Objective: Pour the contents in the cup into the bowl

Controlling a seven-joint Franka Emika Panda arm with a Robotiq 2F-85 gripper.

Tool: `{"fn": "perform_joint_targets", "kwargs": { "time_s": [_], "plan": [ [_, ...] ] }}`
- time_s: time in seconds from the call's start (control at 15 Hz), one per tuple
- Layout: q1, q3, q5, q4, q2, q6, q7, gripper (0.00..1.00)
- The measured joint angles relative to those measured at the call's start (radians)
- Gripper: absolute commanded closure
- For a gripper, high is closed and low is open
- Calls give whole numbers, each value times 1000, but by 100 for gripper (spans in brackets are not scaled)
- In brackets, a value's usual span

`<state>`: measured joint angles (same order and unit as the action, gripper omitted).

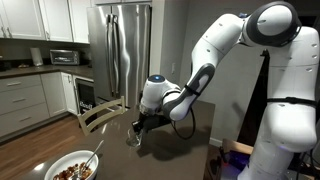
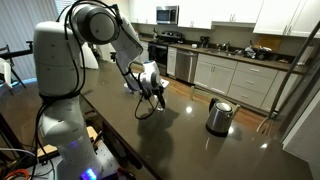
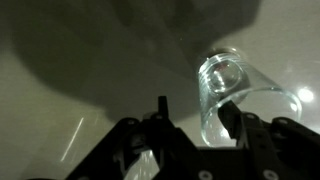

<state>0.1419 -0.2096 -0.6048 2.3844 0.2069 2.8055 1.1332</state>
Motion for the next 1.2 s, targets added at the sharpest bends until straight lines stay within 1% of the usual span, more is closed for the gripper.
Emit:
{"fn": "perform_joint_targets", "kwargs": {
  "time_s": [0.07,0.13,0.2,0.27,0.4,0.6,0.8,0.87,0.93,1.2],
  "plan": [
    [0,-5,11,-8,-8,-38,-19,8],
    [0,-10,12,-19,-18,-81,-32,4],
    [-22,6,24,-29,-31,-119,-51,2],
    [-61,38,36,-41,-47,-158,-77,0],
    [-126,81,41,-66,-81,-236,-110,0],
    [-191,99,41,-104,-127,-337,-176,0],
    [-235,93,41,-125,-166,-374,-310,0],
    [-246,91,41,-127,-178,-378,-355,2],
    [-256,88,42,-127,-191,-378,-408,2],
    [-268,79,43,-125,-236,-378,-601,0]
  ]
}}
